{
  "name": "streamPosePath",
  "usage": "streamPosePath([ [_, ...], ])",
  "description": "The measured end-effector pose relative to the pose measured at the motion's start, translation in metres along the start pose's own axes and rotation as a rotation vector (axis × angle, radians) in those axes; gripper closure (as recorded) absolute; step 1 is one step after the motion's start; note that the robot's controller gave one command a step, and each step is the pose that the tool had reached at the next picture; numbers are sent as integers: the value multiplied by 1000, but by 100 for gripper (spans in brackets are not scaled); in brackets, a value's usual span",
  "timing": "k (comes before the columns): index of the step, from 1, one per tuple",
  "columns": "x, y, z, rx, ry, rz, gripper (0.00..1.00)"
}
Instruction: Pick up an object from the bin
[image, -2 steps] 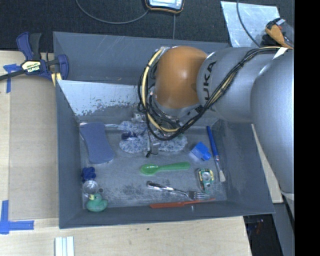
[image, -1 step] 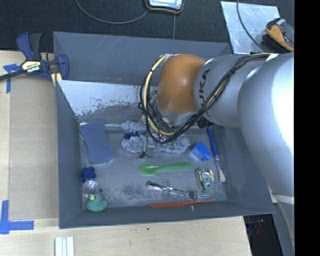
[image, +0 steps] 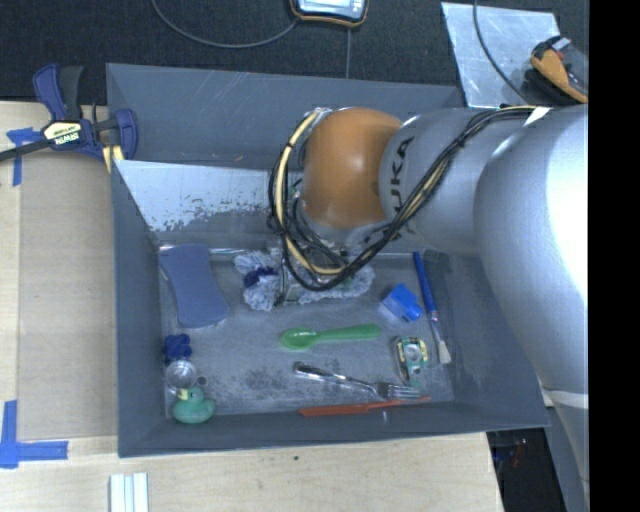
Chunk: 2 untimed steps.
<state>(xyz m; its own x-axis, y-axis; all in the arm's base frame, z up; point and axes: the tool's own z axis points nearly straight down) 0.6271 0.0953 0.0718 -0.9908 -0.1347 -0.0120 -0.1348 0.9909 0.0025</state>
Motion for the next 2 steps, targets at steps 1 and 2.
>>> streamPosePath([
  [1, 0, 0, 0, 0, 0, 0, 100],
  [2, 0, 0, -13, 0, -1, 1, 100],
])
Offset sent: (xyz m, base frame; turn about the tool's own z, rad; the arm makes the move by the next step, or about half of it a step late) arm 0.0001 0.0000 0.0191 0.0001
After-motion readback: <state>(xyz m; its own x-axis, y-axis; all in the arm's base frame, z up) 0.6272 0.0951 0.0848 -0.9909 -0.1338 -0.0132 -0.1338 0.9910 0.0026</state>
